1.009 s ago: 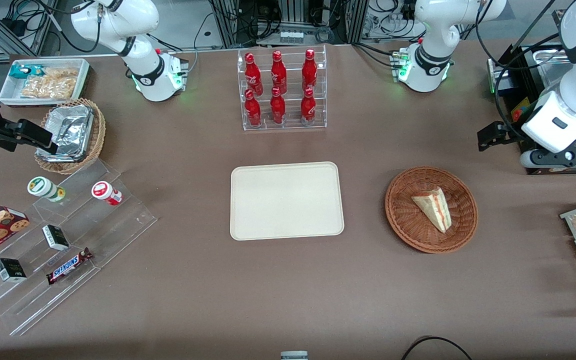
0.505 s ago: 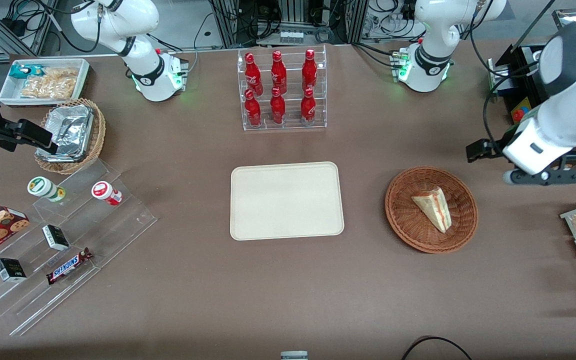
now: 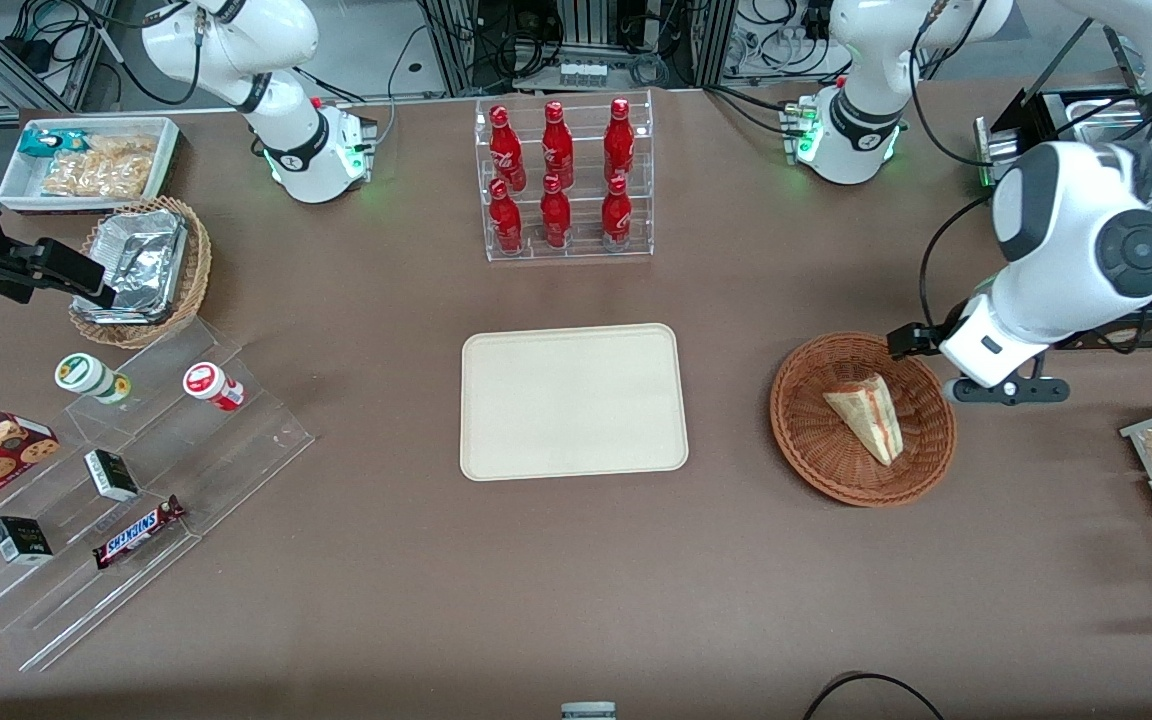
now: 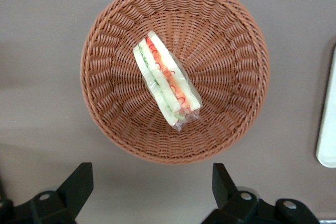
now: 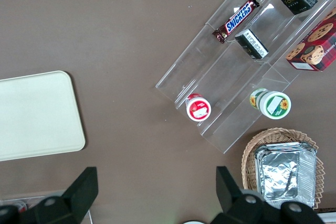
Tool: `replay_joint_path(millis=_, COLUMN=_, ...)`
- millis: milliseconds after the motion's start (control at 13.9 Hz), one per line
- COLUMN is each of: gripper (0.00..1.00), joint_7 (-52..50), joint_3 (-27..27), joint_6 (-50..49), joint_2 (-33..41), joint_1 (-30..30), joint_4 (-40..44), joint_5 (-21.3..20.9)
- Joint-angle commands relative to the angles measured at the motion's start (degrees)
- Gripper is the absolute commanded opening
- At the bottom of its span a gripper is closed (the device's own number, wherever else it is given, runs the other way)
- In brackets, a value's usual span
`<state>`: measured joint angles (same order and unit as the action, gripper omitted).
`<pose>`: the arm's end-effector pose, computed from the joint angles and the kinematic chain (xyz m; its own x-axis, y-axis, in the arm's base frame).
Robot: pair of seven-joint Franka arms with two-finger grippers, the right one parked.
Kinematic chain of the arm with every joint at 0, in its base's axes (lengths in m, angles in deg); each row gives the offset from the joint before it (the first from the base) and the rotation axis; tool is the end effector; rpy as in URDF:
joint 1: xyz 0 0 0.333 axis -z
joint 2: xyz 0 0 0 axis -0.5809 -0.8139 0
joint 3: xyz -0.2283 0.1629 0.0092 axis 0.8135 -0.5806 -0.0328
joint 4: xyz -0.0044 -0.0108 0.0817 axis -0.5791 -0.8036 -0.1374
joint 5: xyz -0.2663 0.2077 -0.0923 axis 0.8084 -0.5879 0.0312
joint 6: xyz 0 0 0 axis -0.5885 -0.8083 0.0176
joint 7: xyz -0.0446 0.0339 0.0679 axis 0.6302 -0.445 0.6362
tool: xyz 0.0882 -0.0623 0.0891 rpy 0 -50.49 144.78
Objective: Place sandwich from basket to tray
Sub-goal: 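Move the left gripper over the sandwich in the wicker basket, then lower the left gripper and close it on the triangular sandwich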
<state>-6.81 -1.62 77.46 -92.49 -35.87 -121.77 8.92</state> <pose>0.5021 -0.0520 0.3439 0.9920 -0.0073 -0.1259 -0.0078 -1.0000 -0.0037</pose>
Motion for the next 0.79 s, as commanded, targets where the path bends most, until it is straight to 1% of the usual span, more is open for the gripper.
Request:
replay_joint_path(millis=0, gripper=1.0, joint_7=-3.8, joint_3=0.4, joint_6=10.5, joint_2=1.8, joint_1=-0.3, joint_4=-8.5, joint_5=-0.4)
replay_joint_path(millis=72, gripper=1.0, joint_7=-6.9, joint_3=0.4, joint_6=13.7, joint_2=1.6, joint_1=-0.2, joint_4=-10.1, joint_5=-0.4)
replay_joint_path(millis=432, gripper=1.0, joint_7=-31.5, joint_3=0.7, joint_6=18.7, joint_2=-2.0, joint_1=1.7, joint_4=-10.5, joint_5=-0.4)
replay_joint_path(millis=505, gripper=1.0, joint_7=-34.5, joint_3=0.7, joint_6=20.3, joint_2=-3.0, joint_1=1.8, joint_4=-10.4, joint_5=-0.4)
replay_joint_path(millis=721, gripper=1.0, joint_7=-35.6, joint_3=0.7, joint_6=21.9, joint_2=-5.6, joint_1=1.8, joint_4=-10.0, joint_5=-0.3)
